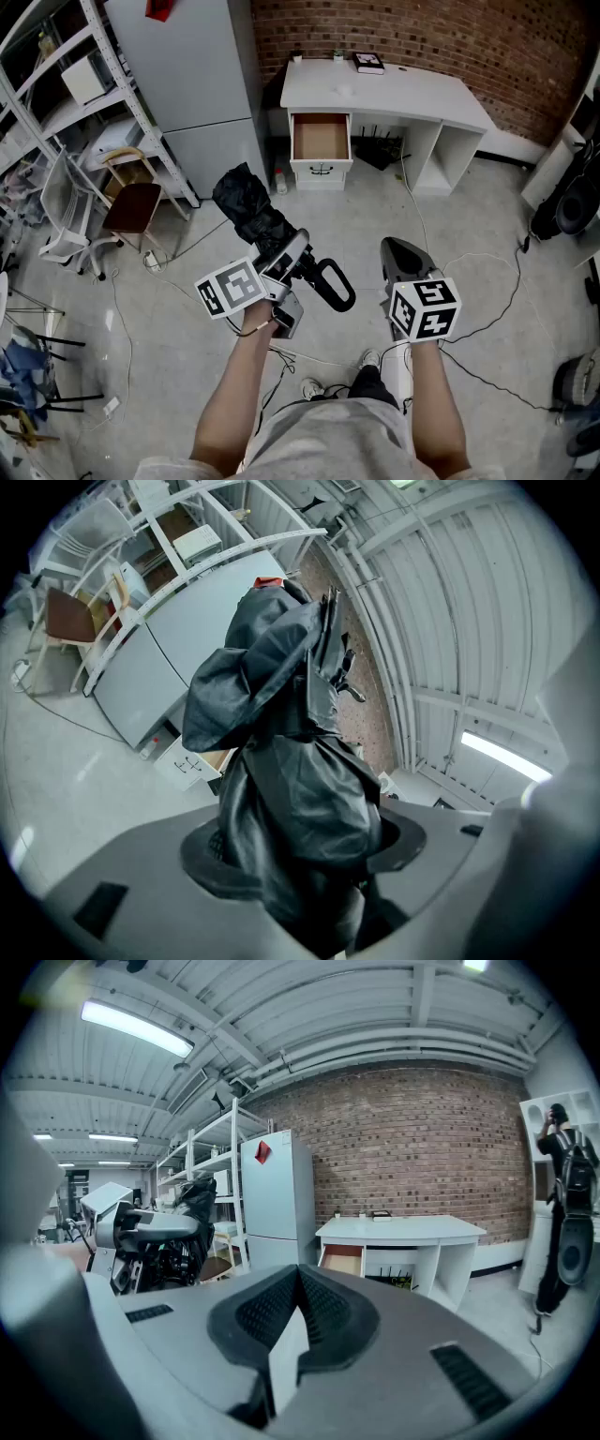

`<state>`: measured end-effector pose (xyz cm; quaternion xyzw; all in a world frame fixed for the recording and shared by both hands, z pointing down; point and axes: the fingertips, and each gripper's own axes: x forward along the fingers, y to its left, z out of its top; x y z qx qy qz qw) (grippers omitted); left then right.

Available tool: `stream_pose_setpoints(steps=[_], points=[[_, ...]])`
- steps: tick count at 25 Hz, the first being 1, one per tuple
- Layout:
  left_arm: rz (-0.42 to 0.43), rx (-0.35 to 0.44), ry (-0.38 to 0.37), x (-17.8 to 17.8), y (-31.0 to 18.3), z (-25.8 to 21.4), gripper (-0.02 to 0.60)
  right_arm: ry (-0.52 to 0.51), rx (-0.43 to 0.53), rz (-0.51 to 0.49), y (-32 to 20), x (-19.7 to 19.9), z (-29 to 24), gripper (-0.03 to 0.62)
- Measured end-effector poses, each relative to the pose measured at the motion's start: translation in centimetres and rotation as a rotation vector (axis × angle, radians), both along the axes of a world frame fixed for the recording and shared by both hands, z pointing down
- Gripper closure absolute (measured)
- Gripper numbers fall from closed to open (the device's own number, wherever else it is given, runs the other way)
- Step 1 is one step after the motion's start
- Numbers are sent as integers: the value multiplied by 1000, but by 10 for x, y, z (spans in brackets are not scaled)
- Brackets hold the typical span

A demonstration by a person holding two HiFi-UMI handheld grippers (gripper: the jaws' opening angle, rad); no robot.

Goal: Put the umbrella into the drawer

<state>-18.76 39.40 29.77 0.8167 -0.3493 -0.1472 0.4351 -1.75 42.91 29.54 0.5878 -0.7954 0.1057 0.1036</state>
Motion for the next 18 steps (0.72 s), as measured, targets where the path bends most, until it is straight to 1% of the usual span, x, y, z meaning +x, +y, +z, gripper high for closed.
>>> stream_pose_setpoints(steps=[11, 18], points=[[22, -2, -3, 0, 0, 6, 311, 2, -2, -2, -2, -5, 6, 591], [16, -3, -18, 6, -27, 5, 311, -16, -1, -18, -34, 1, 8, 591]])
